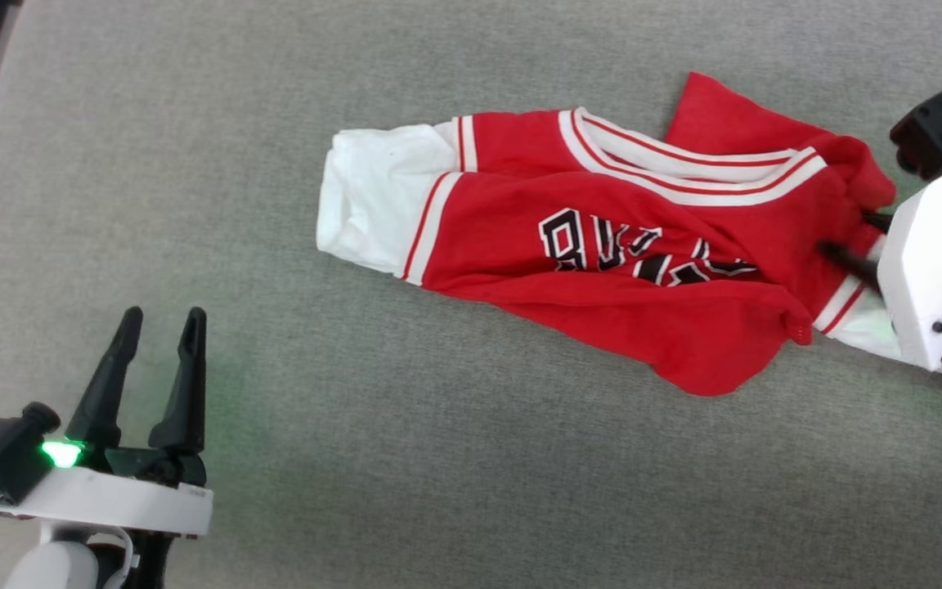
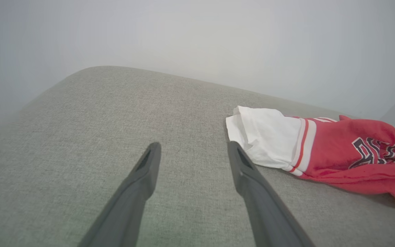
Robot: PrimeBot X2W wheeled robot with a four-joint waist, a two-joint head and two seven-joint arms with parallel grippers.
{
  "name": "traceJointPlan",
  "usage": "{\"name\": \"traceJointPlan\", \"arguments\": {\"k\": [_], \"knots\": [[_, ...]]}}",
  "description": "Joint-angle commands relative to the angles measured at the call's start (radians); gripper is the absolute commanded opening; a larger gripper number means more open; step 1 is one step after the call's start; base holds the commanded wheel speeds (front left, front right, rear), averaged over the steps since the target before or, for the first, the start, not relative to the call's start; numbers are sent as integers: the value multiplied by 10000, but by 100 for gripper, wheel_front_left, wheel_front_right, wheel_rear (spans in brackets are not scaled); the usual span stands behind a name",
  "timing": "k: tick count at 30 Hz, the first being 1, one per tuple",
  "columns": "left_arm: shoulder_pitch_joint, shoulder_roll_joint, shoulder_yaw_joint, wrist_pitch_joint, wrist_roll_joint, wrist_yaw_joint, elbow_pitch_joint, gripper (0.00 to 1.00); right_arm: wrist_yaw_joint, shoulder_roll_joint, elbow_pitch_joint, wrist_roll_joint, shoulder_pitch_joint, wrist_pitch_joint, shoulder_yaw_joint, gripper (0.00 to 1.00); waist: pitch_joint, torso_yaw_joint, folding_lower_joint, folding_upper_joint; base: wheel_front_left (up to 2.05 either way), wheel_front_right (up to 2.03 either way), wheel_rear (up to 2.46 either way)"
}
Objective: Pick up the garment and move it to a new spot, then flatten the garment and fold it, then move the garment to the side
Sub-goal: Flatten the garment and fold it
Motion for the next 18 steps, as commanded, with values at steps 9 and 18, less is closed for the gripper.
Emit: {"name": "traceJointPlan", "arguments": {"k": [9, 18], "knots": [[-281, 43, -226, 2, -275, -25, -225, 100, -15, 577, 64, -1026, -943, -1363, -1140, 0, 415, -176, 0, 0, 0, 0, 0], [-697, 47, -585, 2, -574, -26, -231, 100, -18, 1950, 1993, -3607, -2749, -2890, -2637, 0, 1028, 174, 0, 0, 0, 0, 0]]}}
